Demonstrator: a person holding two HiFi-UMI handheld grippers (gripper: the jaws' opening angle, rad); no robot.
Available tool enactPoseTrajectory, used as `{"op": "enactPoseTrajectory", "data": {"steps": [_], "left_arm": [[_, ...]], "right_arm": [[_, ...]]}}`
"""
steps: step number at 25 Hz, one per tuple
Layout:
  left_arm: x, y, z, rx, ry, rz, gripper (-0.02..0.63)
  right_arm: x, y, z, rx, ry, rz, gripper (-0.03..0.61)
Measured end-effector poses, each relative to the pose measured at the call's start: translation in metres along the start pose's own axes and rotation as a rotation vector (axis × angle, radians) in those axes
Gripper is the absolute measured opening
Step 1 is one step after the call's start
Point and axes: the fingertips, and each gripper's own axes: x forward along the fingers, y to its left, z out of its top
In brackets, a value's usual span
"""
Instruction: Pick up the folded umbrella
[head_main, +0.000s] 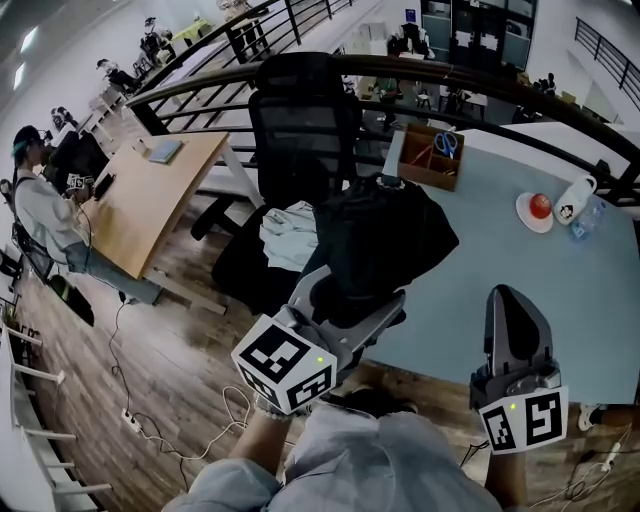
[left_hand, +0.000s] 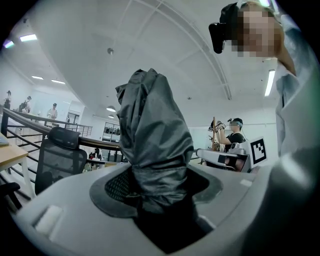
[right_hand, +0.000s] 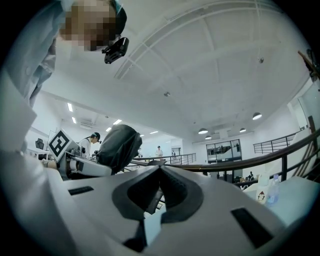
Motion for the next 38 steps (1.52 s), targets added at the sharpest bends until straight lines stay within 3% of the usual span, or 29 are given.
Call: {"op": "enactPoseTrajectory", "data": {"steps": [21,38], "left_arm": [[0.0018,0.0019,-0.0047,-0.049,-0.016,-0.068,0.281],[0.0016,0.0033,-0.0053,-0.055,0.000,-0.051,0.281]], "right_arm": [[-0.0059,0.0037,-0.0064,-0.018,0.026,-0.059,-0.002],[-0.0032,0.0048,-0.0097,-0.011,0.035,-0.054,-0.002]]}}
